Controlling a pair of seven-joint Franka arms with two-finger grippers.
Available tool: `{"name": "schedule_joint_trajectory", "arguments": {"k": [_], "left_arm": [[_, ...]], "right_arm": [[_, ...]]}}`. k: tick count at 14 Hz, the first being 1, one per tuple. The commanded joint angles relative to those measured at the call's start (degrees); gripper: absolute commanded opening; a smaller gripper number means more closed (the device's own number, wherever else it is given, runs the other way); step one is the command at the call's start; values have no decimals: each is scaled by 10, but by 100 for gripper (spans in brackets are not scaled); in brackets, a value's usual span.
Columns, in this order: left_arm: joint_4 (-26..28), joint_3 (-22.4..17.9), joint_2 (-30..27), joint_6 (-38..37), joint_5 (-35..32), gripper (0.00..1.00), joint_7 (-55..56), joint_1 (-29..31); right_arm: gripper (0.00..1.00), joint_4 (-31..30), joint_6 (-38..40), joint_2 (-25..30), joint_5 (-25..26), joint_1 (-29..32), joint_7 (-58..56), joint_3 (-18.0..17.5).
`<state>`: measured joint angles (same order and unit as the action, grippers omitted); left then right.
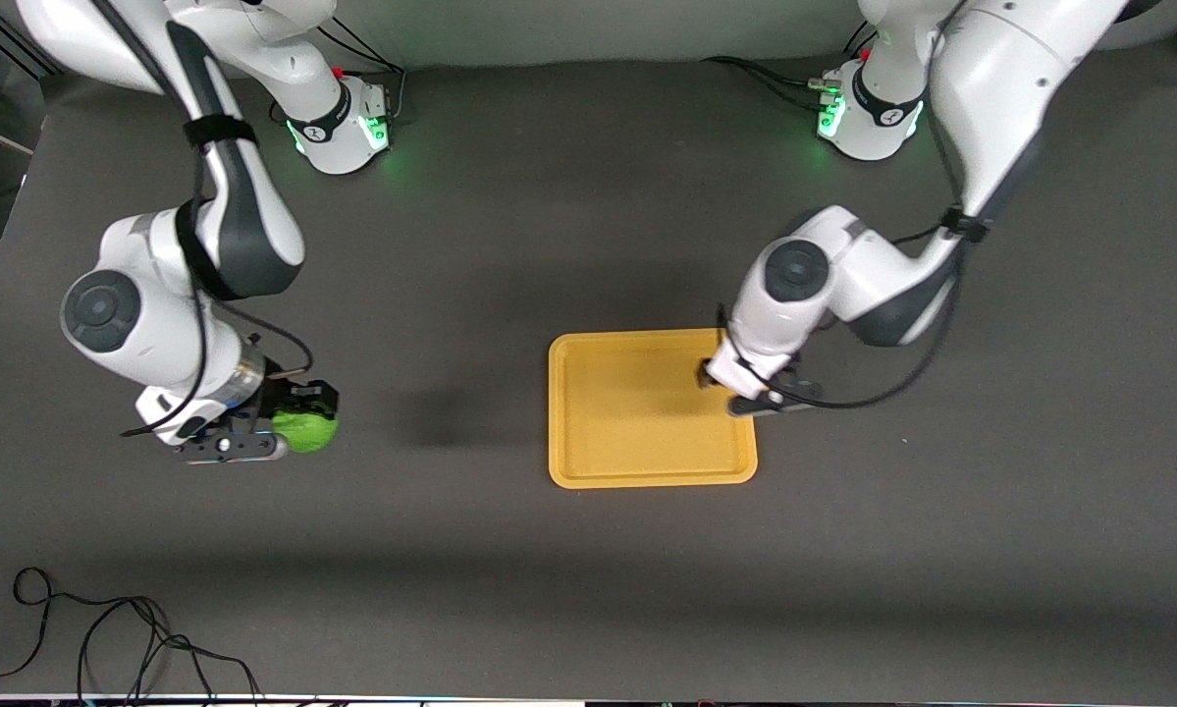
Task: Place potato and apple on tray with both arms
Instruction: 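Place the potato on the tray with the left gripper while the right lifts the apple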
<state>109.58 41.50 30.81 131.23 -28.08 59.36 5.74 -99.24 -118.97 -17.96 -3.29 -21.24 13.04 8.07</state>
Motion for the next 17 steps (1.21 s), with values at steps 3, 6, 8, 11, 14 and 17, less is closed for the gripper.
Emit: {"name": "schedule_joint_trajectory", "arguments": {"k": [3,6,8,11,14,17], "left_arm": [[-33,-58,49,5,-36,25,19,-53],[-35,-69,73,22,-61,54,23,-55],[-36,-70,72,20,-61,100,38,-56],[-35,-70,70,13,-62,100,51,-64],[-36,-69,61,9,-61,100,51,-56],[-69,-66,29,-18,-57,100,40,-8]], "right_arm": [[35,152,33,-102,-39,-68,135,5],[35,168,33,-117,-54,-77,139,5],[35,179,33,-122,-71,-77,139,5],[35,179,33,-124,-72,-76,138,5],[35,178,33,-124,-71,-76,138,5],[35,179,34,-123,-73,-79,145,5]]}}
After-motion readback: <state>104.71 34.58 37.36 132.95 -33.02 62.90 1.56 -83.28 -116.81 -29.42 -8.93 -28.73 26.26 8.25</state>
